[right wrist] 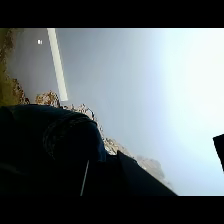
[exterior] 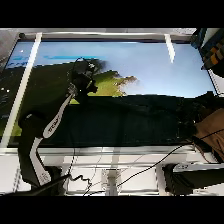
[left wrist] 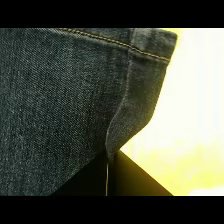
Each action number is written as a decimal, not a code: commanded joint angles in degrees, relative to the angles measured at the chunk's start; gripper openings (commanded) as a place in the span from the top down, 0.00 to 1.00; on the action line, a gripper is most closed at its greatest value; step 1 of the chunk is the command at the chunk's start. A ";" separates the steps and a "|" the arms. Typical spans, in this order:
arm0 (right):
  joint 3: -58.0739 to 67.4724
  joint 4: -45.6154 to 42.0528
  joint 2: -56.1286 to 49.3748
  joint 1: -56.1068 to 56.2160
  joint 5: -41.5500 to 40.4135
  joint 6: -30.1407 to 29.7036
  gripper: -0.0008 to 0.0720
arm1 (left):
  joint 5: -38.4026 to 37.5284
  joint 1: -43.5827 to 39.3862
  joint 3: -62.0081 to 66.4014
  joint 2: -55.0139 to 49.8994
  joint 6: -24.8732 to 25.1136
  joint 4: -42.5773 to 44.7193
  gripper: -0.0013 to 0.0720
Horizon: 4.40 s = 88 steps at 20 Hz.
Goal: Fold the clothes and pants, and hang the long-sleeved shirts on hangers.
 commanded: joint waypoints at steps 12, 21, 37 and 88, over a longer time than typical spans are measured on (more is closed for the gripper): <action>0.00 3.17 0.02 0.02 -8.13 4.37 0.89 | -7.06 9.92 15.13 14.60 -0.48 0.52 0.95; 0.00 0.85 0.02 0.00 -8.81 3.98 0.89 | -15.28 16.92 -20.87 20.20 -8.22 -2.60 0.95; 0.00 -0.24 0.02 0.00 -9.05 3.93 0.89 | -6.84 15.85 -31.50 30.10 -15.98 -1.33 0.37; 0.02 7.93 0.02 0.00 -18.86 4.11 0.89 | 12.26 16.76 -35.58 40.28 15.41 -7.19 0.95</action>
